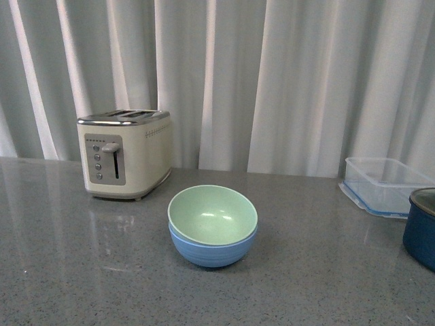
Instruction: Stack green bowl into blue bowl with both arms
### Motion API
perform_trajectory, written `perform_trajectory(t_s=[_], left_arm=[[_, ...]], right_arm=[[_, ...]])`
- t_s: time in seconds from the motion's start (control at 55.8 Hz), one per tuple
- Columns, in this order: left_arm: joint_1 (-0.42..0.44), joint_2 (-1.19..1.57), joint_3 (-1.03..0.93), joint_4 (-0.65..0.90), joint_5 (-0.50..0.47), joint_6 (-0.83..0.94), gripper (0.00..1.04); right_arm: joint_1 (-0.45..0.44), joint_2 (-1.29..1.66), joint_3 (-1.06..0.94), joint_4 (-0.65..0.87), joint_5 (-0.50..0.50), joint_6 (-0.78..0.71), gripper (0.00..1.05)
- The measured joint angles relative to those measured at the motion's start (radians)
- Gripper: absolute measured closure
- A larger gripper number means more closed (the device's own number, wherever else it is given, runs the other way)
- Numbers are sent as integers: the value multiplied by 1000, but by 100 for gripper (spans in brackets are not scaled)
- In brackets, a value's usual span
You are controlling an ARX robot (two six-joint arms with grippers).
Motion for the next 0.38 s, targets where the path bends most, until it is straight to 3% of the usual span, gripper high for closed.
perform_trajectory(t_s=[0.377], left_arm=[[0,0,0,0,0,0,7]], right_arm=[[0,0,0,0,0,0,10]])
